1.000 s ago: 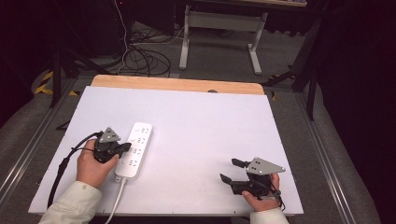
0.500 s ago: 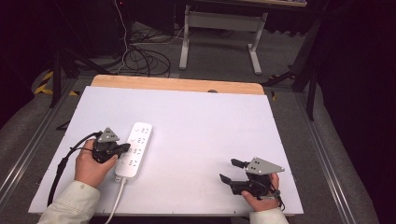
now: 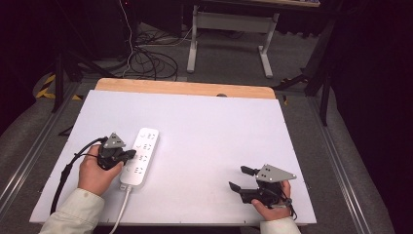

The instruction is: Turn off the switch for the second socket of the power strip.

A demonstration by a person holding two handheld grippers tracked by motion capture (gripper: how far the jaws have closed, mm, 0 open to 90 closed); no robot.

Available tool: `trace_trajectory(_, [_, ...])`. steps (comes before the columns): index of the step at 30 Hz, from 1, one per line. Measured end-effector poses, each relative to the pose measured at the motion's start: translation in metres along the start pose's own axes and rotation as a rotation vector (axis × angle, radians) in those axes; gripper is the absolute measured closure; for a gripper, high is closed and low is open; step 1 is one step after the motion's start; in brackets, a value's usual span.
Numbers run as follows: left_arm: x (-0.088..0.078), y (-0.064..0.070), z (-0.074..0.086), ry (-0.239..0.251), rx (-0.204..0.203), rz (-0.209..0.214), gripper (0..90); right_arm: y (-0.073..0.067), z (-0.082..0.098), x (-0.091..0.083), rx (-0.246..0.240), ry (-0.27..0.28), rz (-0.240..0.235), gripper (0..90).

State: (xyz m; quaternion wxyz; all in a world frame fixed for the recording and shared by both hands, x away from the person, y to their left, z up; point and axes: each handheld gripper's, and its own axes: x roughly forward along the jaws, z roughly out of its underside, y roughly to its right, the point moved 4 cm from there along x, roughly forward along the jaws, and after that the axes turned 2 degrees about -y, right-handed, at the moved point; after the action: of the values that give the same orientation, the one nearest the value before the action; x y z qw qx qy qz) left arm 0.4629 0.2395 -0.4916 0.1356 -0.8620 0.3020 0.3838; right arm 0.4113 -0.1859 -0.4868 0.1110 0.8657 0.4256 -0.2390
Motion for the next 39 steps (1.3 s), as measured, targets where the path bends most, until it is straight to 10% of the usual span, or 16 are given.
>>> trace_trajectory(14, [-0.012,-0.009,0.0,0.123,-0.072,0.047,90.0,0.001,0.0,-0.002,0.003,0.006,0.001,29.9])
trace_trajectory(39, [-0.06,0.011,-0.02,0.229,0.012,0.041,87.4,0.001,0.0,-0.002,0.005,0.005,0.002,29.9])
